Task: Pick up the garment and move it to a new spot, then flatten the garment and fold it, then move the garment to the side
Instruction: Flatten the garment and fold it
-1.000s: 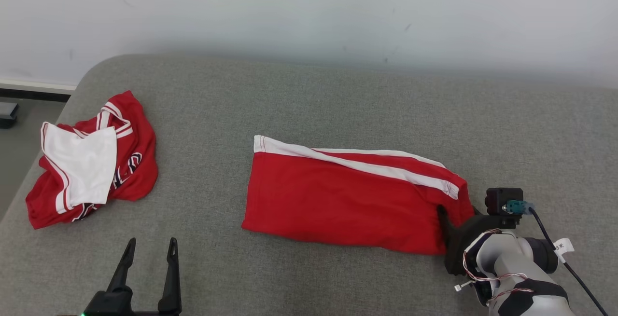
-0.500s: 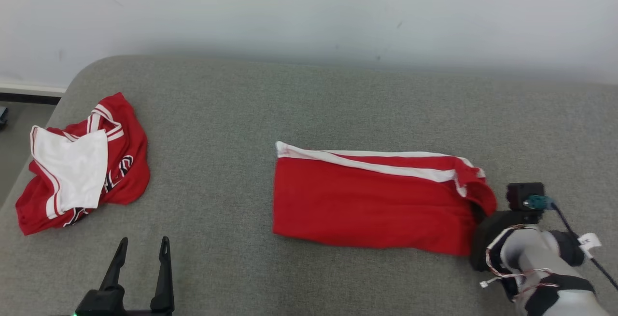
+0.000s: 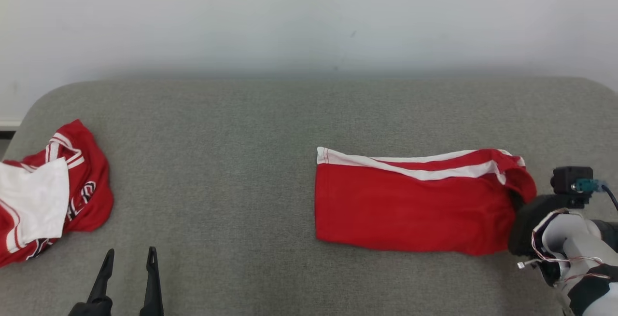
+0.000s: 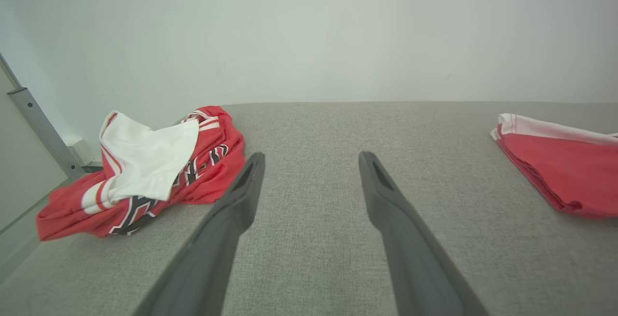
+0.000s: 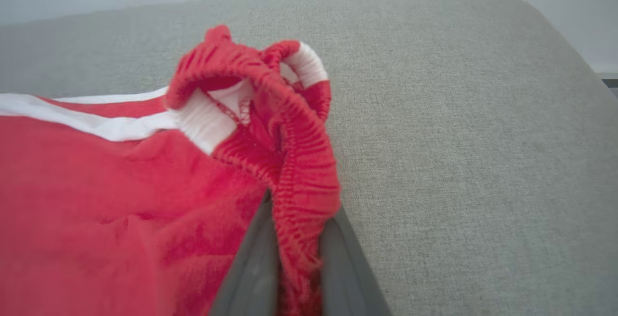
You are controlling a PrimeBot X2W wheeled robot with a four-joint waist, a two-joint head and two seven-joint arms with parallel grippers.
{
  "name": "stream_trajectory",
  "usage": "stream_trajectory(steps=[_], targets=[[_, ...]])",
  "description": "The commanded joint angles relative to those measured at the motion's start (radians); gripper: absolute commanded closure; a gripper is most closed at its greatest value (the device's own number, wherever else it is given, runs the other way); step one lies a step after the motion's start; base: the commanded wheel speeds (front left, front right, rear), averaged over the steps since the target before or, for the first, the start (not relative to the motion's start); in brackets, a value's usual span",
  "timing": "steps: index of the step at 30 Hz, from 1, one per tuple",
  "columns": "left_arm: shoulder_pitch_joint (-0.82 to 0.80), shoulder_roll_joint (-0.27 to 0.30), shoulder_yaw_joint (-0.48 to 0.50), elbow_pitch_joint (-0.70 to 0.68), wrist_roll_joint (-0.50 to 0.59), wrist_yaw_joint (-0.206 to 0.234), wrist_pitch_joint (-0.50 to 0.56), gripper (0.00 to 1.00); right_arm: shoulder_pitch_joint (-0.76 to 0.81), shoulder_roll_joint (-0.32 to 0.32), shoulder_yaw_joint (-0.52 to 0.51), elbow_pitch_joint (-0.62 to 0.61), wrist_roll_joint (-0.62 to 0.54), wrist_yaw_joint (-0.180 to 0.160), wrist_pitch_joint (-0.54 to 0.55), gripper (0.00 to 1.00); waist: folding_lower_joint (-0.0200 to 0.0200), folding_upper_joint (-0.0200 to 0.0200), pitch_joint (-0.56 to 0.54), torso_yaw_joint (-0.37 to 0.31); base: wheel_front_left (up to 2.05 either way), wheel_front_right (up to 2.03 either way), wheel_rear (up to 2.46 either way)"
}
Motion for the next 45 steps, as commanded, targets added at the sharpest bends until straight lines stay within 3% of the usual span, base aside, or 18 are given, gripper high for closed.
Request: stream_trajectory(steps=[1,10,17,29,43,45], targets=[[0.018,-0.002,0.004,-0.004,-0.003,0.000,-0.003,0.00,-0.005,0.005,0.001,-0.013,0.021,-0.003,0.009,1.00,0.0000,-0.0001,-0.008,-0.022,0.00,0.00,0.00],[0.027,-0.006,0.020,-0.004,-0.002,-0.005,-0.003,0.00,0.020,0.046,-0.012,-0.285,0.395,-0.003,0.273,1.00,0.0000,-0.0001,-0.034,-0.044,0.00,0.00,0.00],[0.026,-0.012,0.015,0.002,-0.007,-0.007,-0.003,0.00,0.026,0.114,-0.038,-0.362,0.522,-0.003,0.396,1.00,0.0000,-0.0001,-0.045,-0.032,0.00,0.00,0.00],[-0.009,-0.020,-0.032,0.014,-0.016,-0.001,-0.003,0.00,-0.069,0.280,-0.013,-0.234,0.449,-0.003,0.442,1.00,0.0000,-0.0001,-0.028,0.024,0.00,0.00,0.00],[-0.047,-0.021,-0.096,0.037,-0.043,0.015,-0.003,0.00,-0.174,0.334,-0.018,0.014,0.307,-0.003,0.324,1.00,0.0000,-0.0001,-0.002,0.089,0.00,0.00,0.00],[-0.050,-0.021,-0.097,0.039,-0.046,0.017,-0.003,0.00,-0.182,0.343,-0.010,0.025,0.302,-0.003,0.316,0.51,0.0000,-0.0001,-0.002,0.090,0.00,0.00,0.00]])
